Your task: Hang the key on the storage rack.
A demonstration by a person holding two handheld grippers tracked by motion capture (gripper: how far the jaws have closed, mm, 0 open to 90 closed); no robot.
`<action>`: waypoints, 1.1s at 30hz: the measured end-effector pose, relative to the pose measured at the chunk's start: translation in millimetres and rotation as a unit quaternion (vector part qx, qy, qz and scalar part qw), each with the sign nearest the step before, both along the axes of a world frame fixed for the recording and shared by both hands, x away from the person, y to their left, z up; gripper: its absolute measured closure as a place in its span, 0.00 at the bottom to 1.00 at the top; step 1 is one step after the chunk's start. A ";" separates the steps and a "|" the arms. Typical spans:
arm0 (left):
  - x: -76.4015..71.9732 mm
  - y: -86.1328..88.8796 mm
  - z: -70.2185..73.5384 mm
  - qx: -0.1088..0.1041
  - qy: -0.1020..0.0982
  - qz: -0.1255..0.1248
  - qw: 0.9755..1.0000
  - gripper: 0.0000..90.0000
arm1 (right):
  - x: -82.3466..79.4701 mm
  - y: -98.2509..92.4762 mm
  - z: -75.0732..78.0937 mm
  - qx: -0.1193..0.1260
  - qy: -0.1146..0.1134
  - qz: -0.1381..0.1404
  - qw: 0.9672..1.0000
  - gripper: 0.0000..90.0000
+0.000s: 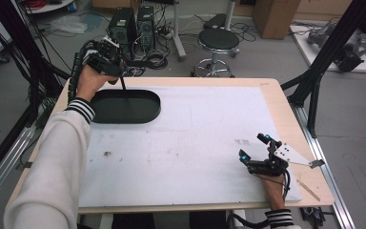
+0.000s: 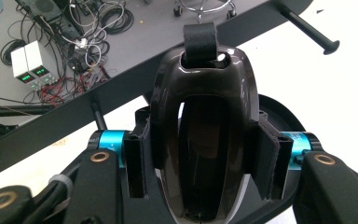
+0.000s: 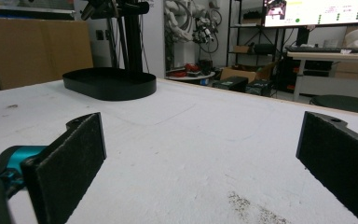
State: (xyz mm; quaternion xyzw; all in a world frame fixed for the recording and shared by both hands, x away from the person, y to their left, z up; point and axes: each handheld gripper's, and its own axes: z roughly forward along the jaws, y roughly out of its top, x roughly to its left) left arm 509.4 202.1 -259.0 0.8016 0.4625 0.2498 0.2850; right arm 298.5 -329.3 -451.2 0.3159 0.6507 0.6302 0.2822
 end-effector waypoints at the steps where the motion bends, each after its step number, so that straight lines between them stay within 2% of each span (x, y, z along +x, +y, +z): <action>1: -0.5 -0.7 0.0 -0.001 0.000 0.000 1.000 0.54 | 0.3 -0.1 0.0 0.000 -0.002 0.000 1.000 0.00; 6: -3.4 -1.3 -0.9 0.000 0.003 0.001 1.000 0.54 | -0.1 0.0 0.1 -0.003 -0.001 0.000 1.000 0.00; 14: -8.3 3.1 -9.7 -0.006 0.007 0.009 1.000 0.54 | -0.7 0.5 0.1 -0.002 0.002 -0.001 1.000 0.00; 17: -9.2 2.5 -12.6 0.001 0.015 0.007 1.000 0.54 | -0.1 0.0 0.0 -0.002 -0.001 -0.001 1.000 0.00; 19: -10.5 1.9 -14.6 -0.003 0.013 0.007 1.000 0.54 | -0.3 0.0 -0.1 0.001 0.001 0.000 1.000 0.00; 27: -13.8 4.4 -31.0 -0.001 0.027 0.014 1.000 0.54 | 0.1 -0.1 -0.2 -0.001 -0.002 0.000 1.000 0.00; 33: -15.5 6.8 -48.5 -0.010 0.031 0.021 0.999 0.54 | 0.1 -0.4 -0.2 0.000 -0.002 -0.002 1.000 0.00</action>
